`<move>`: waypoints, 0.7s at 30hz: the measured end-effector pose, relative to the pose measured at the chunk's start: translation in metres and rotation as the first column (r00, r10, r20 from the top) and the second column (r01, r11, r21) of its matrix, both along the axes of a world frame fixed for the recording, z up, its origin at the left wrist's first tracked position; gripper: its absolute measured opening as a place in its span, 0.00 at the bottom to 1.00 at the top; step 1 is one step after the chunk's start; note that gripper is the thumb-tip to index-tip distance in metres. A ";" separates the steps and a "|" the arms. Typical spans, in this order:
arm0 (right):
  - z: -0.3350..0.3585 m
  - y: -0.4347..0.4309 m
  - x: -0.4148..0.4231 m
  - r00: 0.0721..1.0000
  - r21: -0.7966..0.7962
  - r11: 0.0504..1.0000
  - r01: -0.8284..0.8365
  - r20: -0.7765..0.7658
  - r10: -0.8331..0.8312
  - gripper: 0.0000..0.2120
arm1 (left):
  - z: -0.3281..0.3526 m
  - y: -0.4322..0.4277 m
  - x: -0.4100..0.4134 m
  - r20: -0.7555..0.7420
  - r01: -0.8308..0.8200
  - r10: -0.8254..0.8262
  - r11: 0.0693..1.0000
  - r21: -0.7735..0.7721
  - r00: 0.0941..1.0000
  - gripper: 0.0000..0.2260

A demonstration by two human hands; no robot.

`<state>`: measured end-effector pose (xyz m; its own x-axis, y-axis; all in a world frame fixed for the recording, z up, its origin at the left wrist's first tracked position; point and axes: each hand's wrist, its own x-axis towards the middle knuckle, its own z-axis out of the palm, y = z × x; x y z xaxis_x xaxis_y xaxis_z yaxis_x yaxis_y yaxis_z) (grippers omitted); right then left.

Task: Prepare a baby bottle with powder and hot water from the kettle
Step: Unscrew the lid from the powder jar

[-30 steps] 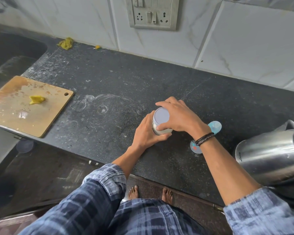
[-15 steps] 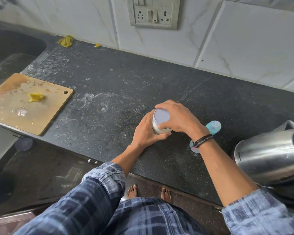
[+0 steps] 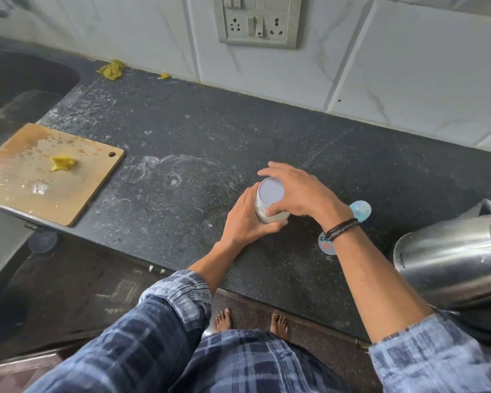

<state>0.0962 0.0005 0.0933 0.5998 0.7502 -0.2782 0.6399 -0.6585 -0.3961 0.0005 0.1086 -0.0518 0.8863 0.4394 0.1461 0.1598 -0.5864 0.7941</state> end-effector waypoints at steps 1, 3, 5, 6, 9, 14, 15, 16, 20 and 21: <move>-0.001 0.001 -0.002 1.000 0.004 1.000 0.021 0.014 -0.021 0.45 | 0.000 0.000 0.000 0.001 0.000 0.000 1.000 0.003 1.000 0.41; -0.005 0.003 -0.005 0.995 0.004 0.998 0.055 0.077 -0.055 0.45 | 0.000 0.001 0.000 -0.001 0.004 -0.004 1.000 -0.001 1.000 0.42; -0.010 0.003 -0.008 0.991 -0.004 0.999 0.047 0.123 -0.046 0.41 | 0.000 0.002 0.000 -0.003 0.008 -0.008 1.000 -0.015 1.000 0.42; -0.010 0.002 -0.008 0.992 -0.003 0.999 0.037 0.119 -0.036 0.41 | 0.000 0.001 0.000 -0.004 0.006 -0.006 1.000 -0.018 1.000 0.42; -0.005 0.000 -0.003 0.998 -0.027 1.000 -0.002 0.058 0.004 0.45 | -0.001 0.000 0.001 -0.006 -0.005 0.005 1.000 -0.015 1.000 0.42; -0.011 0.000 -0.009 0.995 -0.043 0.999 0.021 0.099 -0.017 0.46 | -0.003 0.002 0.001 0.000 -0.002 0.002 1.000 -0.011 1.000 0.42; -0.013 0.000 -0.010 0.993 -0.038 0.999 0.021 0.116 -0.017 0.44 | -0.004 0.002 0.001 0.003 -0.002 0.002 1.000 -0.012 1.000 0.42; -0.013 0.000 -0.009 0.994 -0.034 0.999 0.017 0.112 -0.013 0.43 | -0.003 0.001 0.001 0.007 -0.006 0.006 1.000 -0.009 1.000 0.42; -0.010 -0.002 -0.002 0.999 -0.042 0.999 -0.014 0.041 0.016 0.50 | -0.004 0.001 0.001 0.008 -0.021 0.021 1.000 0.016 1.000 0.41; -0.010 -0.002 -0.001 0.999 -0.032 0.999 0.002 0.038 -0.001 0.51 | -0.004 0.001 0.001 0.007 -0.019 0.019 1.000 0.017 1.000 0.41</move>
